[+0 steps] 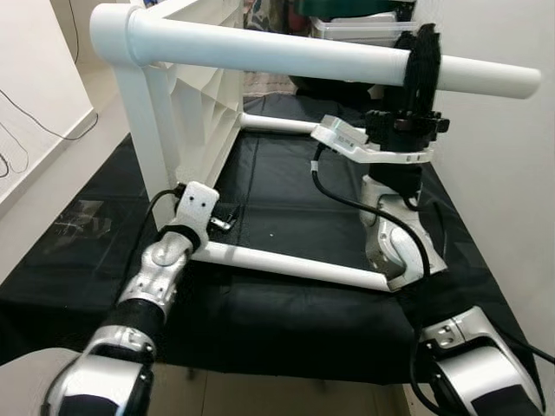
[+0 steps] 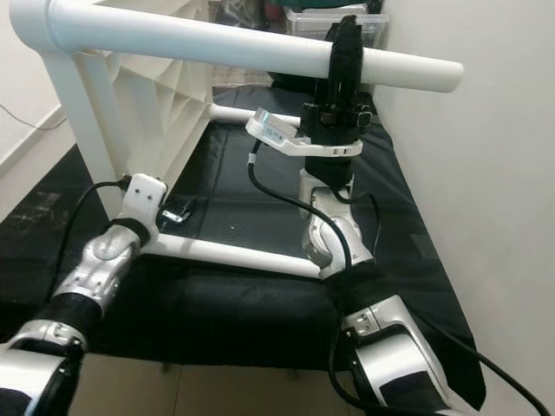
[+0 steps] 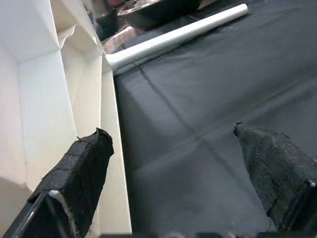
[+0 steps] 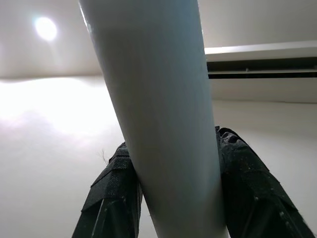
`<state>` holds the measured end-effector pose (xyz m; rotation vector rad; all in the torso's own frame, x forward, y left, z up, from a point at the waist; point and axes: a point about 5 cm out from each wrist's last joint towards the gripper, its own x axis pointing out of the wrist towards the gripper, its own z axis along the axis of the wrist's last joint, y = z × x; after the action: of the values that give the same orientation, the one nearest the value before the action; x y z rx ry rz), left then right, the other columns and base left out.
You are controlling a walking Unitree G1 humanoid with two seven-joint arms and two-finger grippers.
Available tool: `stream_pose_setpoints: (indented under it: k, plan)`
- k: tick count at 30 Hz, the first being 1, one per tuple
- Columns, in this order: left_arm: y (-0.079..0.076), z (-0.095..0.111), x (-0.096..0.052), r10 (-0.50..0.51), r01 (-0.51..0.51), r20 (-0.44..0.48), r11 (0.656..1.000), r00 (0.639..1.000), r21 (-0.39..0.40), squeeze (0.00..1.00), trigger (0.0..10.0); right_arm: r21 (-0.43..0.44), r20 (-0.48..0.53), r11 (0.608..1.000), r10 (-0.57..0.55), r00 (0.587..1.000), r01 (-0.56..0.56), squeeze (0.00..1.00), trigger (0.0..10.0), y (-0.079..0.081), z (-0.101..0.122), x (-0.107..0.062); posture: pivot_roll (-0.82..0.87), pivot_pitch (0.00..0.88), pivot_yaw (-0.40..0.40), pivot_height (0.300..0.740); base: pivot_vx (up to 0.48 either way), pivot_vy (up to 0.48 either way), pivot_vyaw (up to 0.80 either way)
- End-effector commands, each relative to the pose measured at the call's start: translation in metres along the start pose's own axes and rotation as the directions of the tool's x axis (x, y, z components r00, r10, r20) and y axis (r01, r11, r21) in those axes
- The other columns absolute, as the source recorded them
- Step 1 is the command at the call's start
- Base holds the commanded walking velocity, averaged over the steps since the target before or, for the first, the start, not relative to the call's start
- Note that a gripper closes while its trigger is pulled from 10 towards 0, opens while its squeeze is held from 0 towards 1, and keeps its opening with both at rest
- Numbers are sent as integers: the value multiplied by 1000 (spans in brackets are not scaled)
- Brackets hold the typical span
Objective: Building children table
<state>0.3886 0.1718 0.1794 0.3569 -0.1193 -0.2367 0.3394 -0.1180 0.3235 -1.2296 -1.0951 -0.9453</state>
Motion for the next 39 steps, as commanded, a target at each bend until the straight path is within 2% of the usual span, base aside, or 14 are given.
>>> stream_pose_setpoints:
  k: [1,5,7,16,22,25,28,30,32,34,35,37,38,39]
  plan:
    - [58,1,-12,184,-182,-30,982,982,57,0,10000,28,-125,999,-14,992,17,0,0,-2,-18,1,61,97,1,740,0,0,0]
    - [78,14,-12,199,-193,-19,966,980,171,0,10000,37,-144,999,0,990,5,0,0,0,-20,2,65,94,3,740,0,0,0]
    - [96,29,-11,231,-220,0,927,973,304,0,10000,47,-168,999,10,986,-2,0,0,2,-22,5,69,95,3,740,0,0,0]
    - [130,58,-15,272,-253,32,838,962,483,0,10000,69,-287,997,45,957,-26,0,0,3,-38,14,82,99,8,740,0,0,0]
    - [146,73,-17,301,-282,52,799,952,531,0,10000,89,-385,995,77,920,-46,0,0,5,-53,24,88,99,12,740,0,0,0]
    - [157,85,-20,310,-286,61,761,949,582,0,10000,181,-578,976,202,790,-118,0,0,17,-77,12,93,101,14,740,0,0,0]
    - [158,88,-20,304,-278,63,744,951,608,0,10000,208,-623,969,237,746,-135,0,0,21,-83,7,93,101,14,740,0,0,0]
    - [163,98,-20,290,-259,68,694,955,672,0,10000,264,-714,951,304,631,-159,0,0,29,-97,-11,101,105,15,740,0,0,0]
    - [164,101,-20,284,-250,67,680,956,689,0,10000,278,-736,947,319,597,-163,0,0,30,-101,-17,101,105,15,740,0,0,0]
    - [166,117,-18,263,-240,87,631,961,738,0,10000,352,-826,923,383,413,-153,0,0,37,-111,-43,108,107,19,740,0,0,0]
    - [166,117,-18,263,-240,87,631,961,738,0,10000,352,-826,923,383,413,-153,0,0,37,-111,-43,108,107,19,740,0,0,0]
    - [166,127,-16,247,-236,105,590,963,772,0,10000,407,-859,904,429,281,-133,0,0,41,-113,-60,111,107,23,740,0,0,0]
    - [166,127,-16,247,-236,105,590,963,772,0,10000,407,-859,904,429,281,-133,0,0,41,-113,-60,111,107,23,740,0,0,0]
    - [164,131,-14,235,-231,112,575,965,785,0,10000,444,-865,888,460,201,-120,0,0,44,-113,-72,112,107,23,740,0,0,0]
